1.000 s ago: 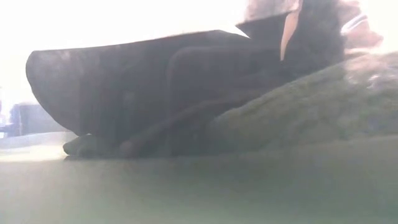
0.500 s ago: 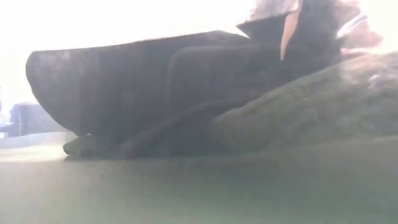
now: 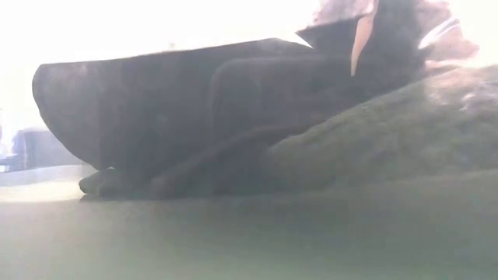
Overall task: Sort clothes
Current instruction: Put the white shorts into the blue laundry bin
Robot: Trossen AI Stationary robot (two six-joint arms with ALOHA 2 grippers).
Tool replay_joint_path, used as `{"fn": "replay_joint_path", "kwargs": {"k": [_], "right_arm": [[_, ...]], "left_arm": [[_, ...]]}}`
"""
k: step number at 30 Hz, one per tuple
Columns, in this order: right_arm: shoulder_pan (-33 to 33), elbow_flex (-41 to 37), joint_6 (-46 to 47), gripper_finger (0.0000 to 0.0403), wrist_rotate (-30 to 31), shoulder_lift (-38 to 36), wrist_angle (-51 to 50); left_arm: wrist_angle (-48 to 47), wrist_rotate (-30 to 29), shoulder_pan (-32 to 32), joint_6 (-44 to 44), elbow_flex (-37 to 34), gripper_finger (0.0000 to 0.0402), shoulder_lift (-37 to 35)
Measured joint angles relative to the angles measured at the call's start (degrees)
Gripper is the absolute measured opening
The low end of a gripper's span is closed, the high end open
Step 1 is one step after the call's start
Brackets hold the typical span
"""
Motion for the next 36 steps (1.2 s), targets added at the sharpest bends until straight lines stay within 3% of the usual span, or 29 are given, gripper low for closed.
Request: {"fn": "replay_joint_path", "kwargs": {"k": [16,26,36], "right_arm": [[0.0,0.0,-0.3,0.0201,2.0,0.0,-2.4],[0.0,0.0,-0.9,0.0201,3.8,0.0,-3.8],[0.0,0.0,-0.9,0.0201,3.8,0.0,-4.1]], "left_arm": [[-1.5,0.0,1.8,0.4,-20.3,0.0,-0.9],[4.0,9.4,1.9,0.7,-31.0,0.0,-1.3],[11.6,12.4,3.6,0.5,-41.5,0.0,-1.4]]}}
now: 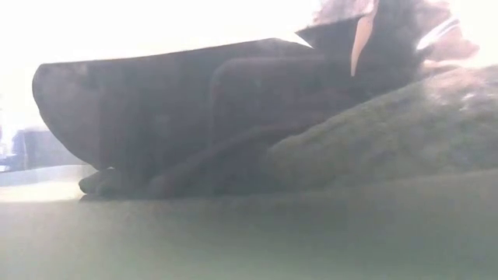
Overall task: Sort clothes
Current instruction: Put the white shorts into the blue laundry bin
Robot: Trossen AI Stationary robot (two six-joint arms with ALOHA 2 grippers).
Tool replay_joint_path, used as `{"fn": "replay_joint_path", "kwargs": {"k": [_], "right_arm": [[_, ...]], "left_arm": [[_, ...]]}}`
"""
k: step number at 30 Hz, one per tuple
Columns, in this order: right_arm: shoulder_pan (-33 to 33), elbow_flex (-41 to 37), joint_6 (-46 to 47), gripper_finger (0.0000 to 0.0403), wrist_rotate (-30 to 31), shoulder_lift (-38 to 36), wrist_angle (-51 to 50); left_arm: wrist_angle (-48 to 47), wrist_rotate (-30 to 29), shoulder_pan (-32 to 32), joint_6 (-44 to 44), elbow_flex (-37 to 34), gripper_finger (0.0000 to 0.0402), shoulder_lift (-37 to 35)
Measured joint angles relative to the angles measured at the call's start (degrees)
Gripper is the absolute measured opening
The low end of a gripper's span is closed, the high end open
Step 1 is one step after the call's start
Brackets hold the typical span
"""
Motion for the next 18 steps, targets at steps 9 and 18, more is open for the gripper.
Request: {"fn": "replay_joint_path", "kwargs": {"k": [9,18], "right_arm": [[0.0,0.0,0.3,0.0201,0.0,0.0,-0.1],[0.0,0.0,0.4,0.0201,0.4,0.0,-0.2]], "left_arm": [[7.1,4.6,2.1,-0.7,-7.1,0.0,-0.2],[9.8,8.6,5.1,-1.7,-8.8,0.0,2.6]]}}
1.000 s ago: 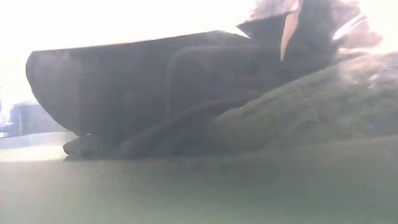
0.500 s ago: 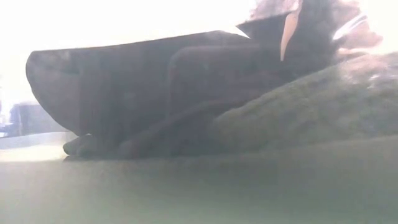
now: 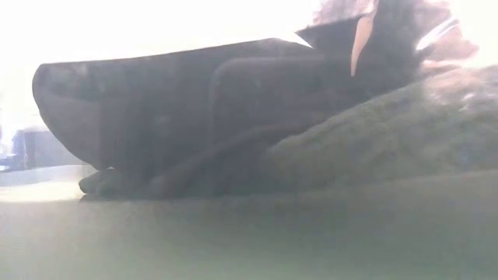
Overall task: Sort clothes
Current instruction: Put the white shorts into the blue laundry bin
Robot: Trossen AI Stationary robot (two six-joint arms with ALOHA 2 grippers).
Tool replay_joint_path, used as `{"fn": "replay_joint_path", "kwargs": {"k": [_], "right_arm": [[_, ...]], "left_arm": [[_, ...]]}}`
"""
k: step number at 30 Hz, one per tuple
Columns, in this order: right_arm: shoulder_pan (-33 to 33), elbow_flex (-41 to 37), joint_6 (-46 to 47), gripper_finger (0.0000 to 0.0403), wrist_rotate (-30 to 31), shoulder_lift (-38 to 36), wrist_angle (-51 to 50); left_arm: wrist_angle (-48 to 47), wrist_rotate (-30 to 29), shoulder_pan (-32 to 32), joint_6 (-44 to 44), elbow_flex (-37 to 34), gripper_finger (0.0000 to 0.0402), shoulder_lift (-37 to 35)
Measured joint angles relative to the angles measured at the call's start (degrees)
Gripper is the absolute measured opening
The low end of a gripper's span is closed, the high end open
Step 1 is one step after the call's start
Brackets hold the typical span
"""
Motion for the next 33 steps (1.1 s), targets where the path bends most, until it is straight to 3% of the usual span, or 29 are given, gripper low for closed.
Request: {"fn": "replay_joint_path", "kwargs": {"k": [8,20,25,33], "right_arm": [[0.0,0.0,0.5,0.0201,0.1,0.0,0.0],[0.0,0.0,0.7,0.0201,0.1,0.0,-0.7],[0.0,0.0,0.7,0.0201,0.1,0.0,-1.9],[0.0,0.0,0.5,0.0201,1.6,0.0,-3.5]], "left_arm": [[2.7,2.3,0.4,-1.3,0.1,0.0,4.8],[1.7,0.3,1.3,-3.8,1.6,0.0008,2.1],[-1.9,-4.4,1.3,-3.7,5.8,0.0042,-0.6],[-11.1,-4.0,1.3,-3.0,11.9,0.014,0.3]]}}
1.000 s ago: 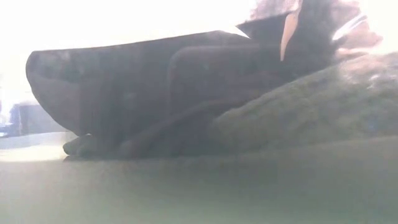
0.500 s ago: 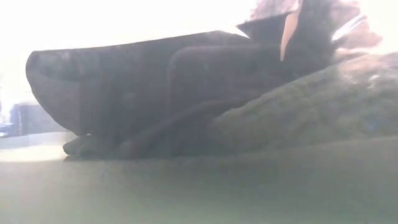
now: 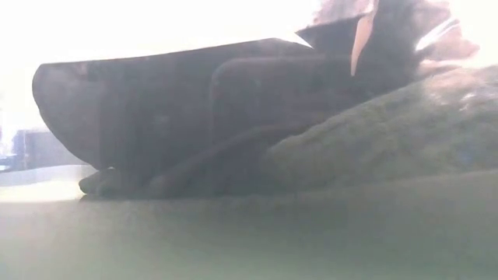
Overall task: Sort clothes
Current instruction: Put the white shorts into the blue laundry bin, then put the black shorts into the transparent laundry bin
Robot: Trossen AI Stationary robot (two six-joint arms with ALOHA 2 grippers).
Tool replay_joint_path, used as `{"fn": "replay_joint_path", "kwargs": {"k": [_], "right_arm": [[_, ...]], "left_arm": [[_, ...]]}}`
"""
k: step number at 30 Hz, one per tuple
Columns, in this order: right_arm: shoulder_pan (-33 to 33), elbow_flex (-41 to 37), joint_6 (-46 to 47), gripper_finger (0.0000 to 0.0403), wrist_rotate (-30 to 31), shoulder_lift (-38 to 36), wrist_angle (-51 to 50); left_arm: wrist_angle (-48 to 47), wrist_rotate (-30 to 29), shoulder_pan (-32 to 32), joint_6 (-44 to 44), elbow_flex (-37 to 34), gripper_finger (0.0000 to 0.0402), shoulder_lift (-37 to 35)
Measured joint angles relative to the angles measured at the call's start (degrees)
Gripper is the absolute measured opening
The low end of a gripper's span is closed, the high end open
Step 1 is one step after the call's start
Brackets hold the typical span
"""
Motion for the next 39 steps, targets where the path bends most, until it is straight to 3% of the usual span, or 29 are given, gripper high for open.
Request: {"fn": "replay_joint_path", "kwargs": {"k": [8,24,28,32,39], "right_arm": [[0.0,0.0,0.0,0.0201,0.0,0.0,0.0],[0.0,0.0,-0.5,0.0201,0.0,-0.8,-2.2],[0.0,0.0,-2.0,0.0201,1.0,-3.2,-8.4],[0.0,0.0,-2.6,0.0201,7.5,-6.0,-19.6],[0.4,0.0,3.0,0.0201,11.4,-9.4,-32.2]], "left_arm": [[-8.4,0.4,0.0,2.0,7.2,0.0203,-0.1],[-18.5,-2.1,0.0,4.7,19.7,0.021,-0.3],[-18.8,-2.0,0.0,4.7,24.5,0.021,-1.1],[-18.2,-2.0,0.0,5.0,30.5,0.021,-3.1],[-7.8,0.5,-0.5,7.2,38.4,0.021,-10.5]]}}
